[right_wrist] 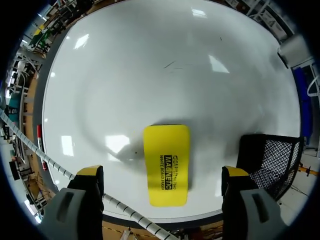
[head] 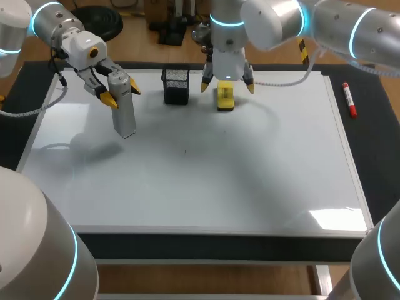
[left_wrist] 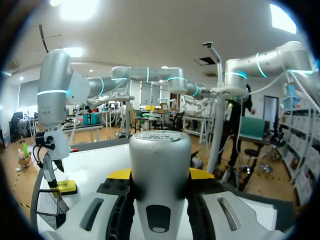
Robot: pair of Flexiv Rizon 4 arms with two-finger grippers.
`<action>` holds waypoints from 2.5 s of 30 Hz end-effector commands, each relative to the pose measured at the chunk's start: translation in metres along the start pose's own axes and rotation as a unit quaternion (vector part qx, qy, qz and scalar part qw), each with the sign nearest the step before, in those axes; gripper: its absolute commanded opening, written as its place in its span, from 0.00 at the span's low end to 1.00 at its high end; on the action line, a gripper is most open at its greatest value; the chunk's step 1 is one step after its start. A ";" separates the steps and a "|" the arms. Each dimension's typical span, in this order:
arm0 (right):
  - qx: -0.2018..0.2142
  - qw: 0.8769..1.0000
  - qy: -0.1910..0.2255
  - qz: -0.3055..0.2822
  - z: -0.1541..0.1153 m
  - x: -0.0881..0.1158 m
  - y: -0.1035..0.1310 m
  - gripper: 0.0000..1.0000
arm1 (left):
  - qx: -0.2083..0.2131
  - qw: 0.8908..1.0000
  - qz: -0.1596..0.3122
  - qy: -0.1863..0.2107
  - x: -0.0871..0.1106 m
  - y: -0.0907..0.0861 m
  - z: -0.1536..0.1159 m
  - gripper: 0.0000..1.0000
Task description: Pick up the inspection probe, press it on each red-marked spot on the whiteboard one by one, put down the probe, pick up the eraser, and wipe off all the red marks.
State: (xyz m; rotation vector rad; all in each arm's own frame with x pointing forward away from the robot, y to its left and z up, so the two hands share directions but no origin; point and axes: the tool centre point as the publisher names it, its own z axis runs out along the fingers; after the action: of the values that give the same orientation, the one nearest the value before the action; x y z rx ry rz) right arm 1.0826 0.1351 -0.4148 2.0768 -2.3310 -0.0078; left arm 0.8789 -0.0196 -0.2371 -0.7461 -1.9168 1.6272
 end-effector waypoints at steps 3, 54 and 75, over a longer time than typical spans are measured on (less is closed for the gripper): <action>-0.001 0.999 -0.032 0.036 -0.015 0.019 0.006 1.00 | -0.001 1.000 0.000 0.001 0.000 -0.001 -0.001 0.00; -0.133 0.844 -0.172 0.491 -0.157 0.052 -0.005 1.00 | -0.001 1.000 0.000 0.001 0.000 -0.001 -0.001 0.00; -0.118 0.836 -0.172 0.507 -0.172 0.042 -0.011 1.00 | -0.001 1.000 0.000 0.001 0.000 -0.001 -0.001 0.00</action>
State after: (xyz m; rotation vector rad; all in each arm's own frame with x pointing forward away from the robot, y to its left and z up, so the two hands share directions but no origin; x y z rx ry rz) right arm 1.0911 0.0946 -0.2441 0.5659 -3.1103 -0.6530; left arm 0.8789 -0.0195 -0.2371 -0.7461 -1.9169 1.6272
